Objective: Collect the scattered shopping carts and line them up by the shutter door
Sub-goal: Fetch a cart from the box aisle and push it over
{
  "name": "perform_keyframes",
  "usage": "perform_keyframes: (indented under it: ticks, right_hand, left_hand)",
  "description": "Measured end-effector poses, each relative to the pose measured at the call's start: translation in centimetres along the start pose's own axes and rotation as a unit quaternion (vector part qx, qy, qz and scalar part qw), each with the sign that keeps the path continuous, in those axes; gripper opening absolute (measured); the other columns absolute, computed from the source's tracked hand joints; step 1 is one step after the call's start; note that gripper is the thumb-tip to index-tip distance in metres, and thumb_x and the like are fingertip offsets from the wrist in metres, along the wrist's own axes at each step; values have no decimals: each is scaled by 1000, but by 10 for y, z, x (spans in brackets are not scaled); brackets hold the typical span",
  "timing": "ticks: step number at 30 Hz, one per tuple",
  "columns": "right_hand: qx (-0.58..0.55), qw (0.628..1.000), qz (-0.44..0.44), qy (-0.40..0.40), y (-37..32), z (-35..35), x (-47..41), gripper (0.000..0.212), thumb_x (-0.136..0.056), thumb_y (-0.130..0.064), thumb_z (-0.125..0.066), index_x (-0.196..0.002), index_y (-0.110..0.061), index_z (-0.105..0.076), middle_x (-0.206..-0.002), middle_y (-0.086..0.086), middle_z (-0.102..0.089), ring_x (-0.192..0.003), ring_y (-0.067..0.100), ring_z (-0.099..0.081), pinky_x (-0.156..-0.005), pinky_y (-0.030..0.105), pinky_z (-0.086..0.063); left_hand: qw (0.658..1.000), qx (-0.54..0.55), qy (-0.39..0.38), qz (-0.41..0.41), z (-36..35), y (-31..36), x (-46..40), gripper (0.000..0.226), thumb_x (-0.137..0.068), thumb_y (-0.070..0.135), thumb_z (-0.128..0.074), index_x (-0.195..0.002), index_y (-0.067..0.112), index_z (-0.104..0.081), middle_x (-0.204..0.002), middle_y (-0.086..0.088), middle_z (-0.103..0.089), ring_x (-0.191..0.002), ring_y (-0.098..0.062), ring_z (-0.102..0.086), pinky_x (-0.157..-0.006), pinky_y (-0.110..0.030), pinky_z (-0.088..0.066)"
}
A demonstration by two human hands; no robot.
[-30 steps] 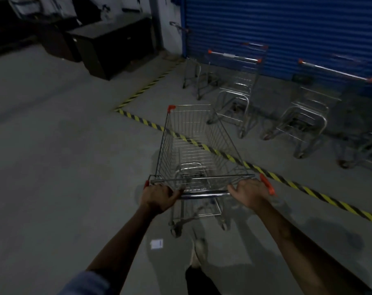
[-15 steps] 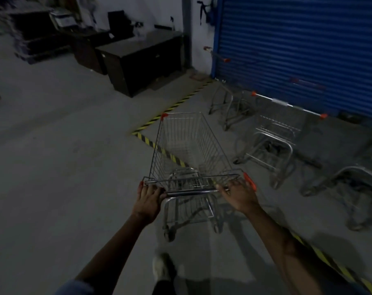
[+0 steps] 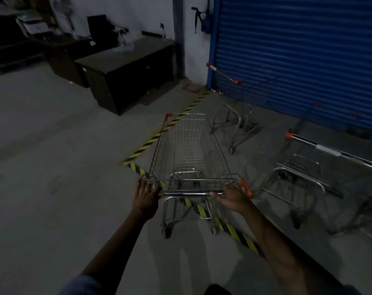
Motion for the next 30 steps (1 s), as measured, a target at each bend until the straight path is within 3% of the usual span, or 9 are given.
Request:
perform_keyframes:
  ticks: [3,6,10,12,15,19,21,26,30]
  right_hand:
    - [-37,999,-23,-14,-21,22,-80,116,-82,-96,-26,-155,-8,-45,-161,16,-45,-151,34,-37,-124,43,-24]
    - [-48,999,-17,5,-34,36,-174,138,-62,-109,-7,-150,-14,-52,-155,13,-52,-149,34,-39,-123,46,-26]
    - [-38,999,-19,19,-53,68,-296,107,-84,-97,-29,-144,-14,-58,-152,14,-56,-147,34,-42,-124,48,-27]
    - [-39,999,-17,22,-65,85,-351,110,-81,-100,-26,-144,-16,-60,-150,12,-58,-144,33,-47,-123,48,-31]
    - [-50,998,-39,25,-81,111,-428,127,-67,-106,-8,-144,-20,-61,-150,7,-59,-143,29,-49,-124,47,-28]
    - [-40,998,-42,25,-106,137,-494,106,-85,-94,-28,-147,-14,-56,-153,12,-55,-146,32,-44,-125,49,-23]
    - [-57,997,-47,24,-124,147,-526,104,-88,-91,-32,-150,-10,-51,-155,14,-52,-147,35,-41,-124,50,-26]
    - [-75,990,-91,71,-166,159,-597,104,-87,-95,-28,-139,-11,-62,-144,11,-61,-142,33,-47,-124,50,-22]
    - [-99,981,-133,101,-203,165,-636,109,-84,-97,-21,-142,-13,-62,-146,10,-61,-145,32,-45,-126,49,-11]
  left_hand:
    - [1000,12,-17,-13,-5,-41,-89,55,-106,52,-28,-123,21,-71,-123,-18,-66,-139,-49,-48,-124,-62,-22]
    - [999,1,19,-27,0,-76,-181,47,-96,43,-37,-125,22,-69,-124,-19,-66,-136,-51,-50,-124,-59,-18]
    - [1000,-6,-9,-4,5,-116,-308,52,-91,33,-45,-140,29,-61,-140,-17,-58,-147,-44,-38,-125,-62,-19]
    - [1000,21,18,11,12,-128,-351,59,-92,32,-52,-150,28,-53,-155,-19,-47,-155,-42,-24,-123,-62,-22]
    - [996,62,65,-2,25,-142,-411,68,-97,50,-49,-160,25,-39,-170,-20,-22,-160,-39,-4,-123,-56,-22]
    - [994,108,8,-26,16,-182,-499,85,-86,63,-49,-159,22,-41,-168,-23,-25,-159,-44,-7,-122,-61,-26]
    - [993,110,-28,-20,19,-206,-544,94,-79,67,-48,-162,26,-34,-169,-23,-20,-159,-43,-4,-124,-59,-19]
    - [993,94,-62,-46,25,-269,-649,96,-76,72,-50,-163,37,-28,-173,-18,-11,-160,-40,1,-126,-56,-12]
    - [989,94,-84,-79,32,-305,-717,99,-75,68,-55,-163,31,-32,-171,-21,-15,-159,-43,-2,-125,-58,-15]
Point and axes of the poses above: each hand's wrist, its own x-axis away from the middle knuckle, its own z-axis out of the back of the hand, y = z × x, the point moved 9 cm from there along -x, towards the middle knuckle
